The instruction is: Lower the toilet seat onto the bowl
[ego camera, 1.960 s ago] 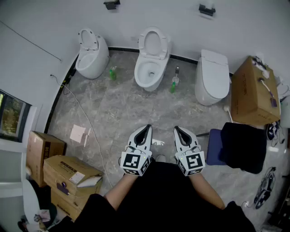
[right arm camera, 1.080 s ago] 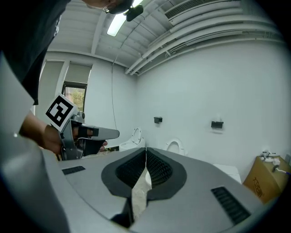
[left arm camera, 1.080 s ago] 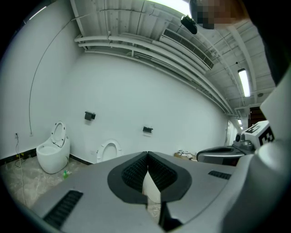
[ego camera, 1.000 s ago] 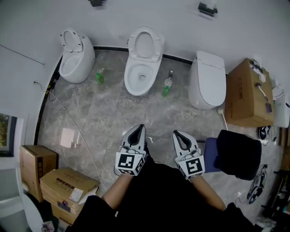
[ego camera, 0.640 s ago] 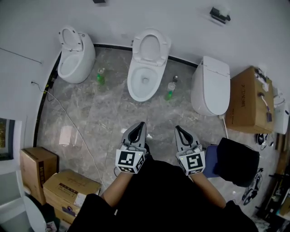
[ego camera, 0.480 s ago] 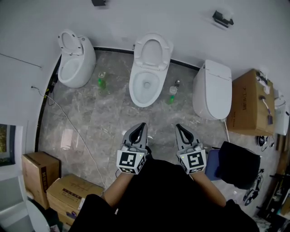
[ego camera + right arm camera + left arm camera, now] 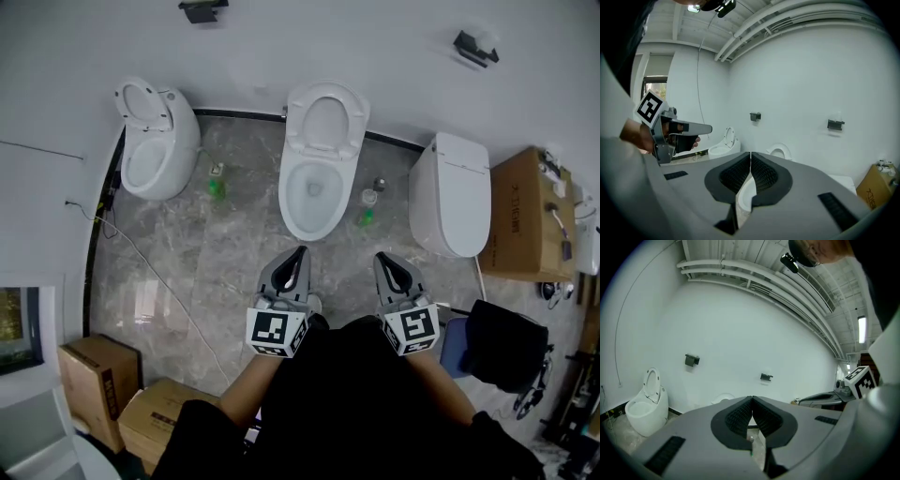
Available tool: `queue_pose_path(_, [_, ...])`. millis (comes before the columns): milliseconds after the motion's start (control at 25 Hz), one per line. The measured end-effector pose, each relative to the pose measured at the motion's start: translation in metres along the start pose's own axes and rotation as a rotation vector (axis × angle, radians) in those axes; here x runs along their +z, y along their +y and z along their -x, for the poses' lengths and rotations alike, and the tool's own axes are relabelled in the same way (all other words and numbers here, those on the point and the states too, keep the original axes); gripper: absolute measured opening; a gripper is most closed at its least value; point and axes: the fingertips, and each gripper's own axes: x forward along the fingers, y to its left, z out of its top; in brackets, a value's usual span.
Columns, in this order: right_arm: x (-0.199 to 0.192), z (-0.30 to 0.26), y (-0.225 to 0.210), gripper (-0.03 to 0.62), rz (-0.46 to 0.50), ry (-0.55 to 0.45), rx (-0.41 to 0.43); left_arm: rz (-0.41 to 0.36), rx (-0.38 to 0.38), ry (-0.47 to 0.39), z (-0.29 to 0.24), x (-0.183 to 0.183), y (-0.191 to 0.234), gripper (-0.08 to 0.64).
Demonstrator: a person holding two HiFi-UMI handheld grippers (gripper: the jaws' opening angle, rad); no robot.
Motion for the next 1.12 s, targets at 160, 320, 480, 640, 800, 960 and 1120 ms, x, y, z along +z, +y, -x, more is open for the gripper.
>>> queue_pose_path(160, [0.003, -0.005, 0.004, 0.032, -0.025, -0.018, 0.037, 0.025, -0.01, 0.002, -0.007, 0.001, 0.011, 0.015])
queue_pose_path(320, [0.015, -0.01, -0.004, 0.032, -0.044, -0.07, 0.085, 0.029, -0.003, 0.019, -0.018, -0.006, 0.016, 0.015])
queue_pose_path(480, [0.017, -0.028, -0.022, 0.032, -0.036, -0.09, 0.071, 0.019, 0.013, 0.006, -0.03, -0.006, 0.022, 0.015])
queue_pose_path(640, [0.023, -0.062, -0.048, 0.032, -0.043, -0.091, 0.112, 0.027, 0.049, -0.005, -0.054, -0.001, 0.038, 0.015])
queue_pose_path(800, [0.041, -0.1, -0.091, 0.032, -0.03, -0.109, 0.147, 0.012, 0.084, -0.009, -0.097, 0.008, 0.048, 0.015])
queue_pose_path(960, [0.059, -0.144, -0.137, 0.032, -0.045, -0.112, 0.16, 0.011, 0.132, 0.0, -0.146, 0.016, 0.059, 0.015])
queue_pose_path(1120, [0.066, -0.182, -0.17, 0.034, -0.046, -0.093, 0.176, 0.033, 0.154, 0.028, -0.19, 0.014, 0.065, 0.015])
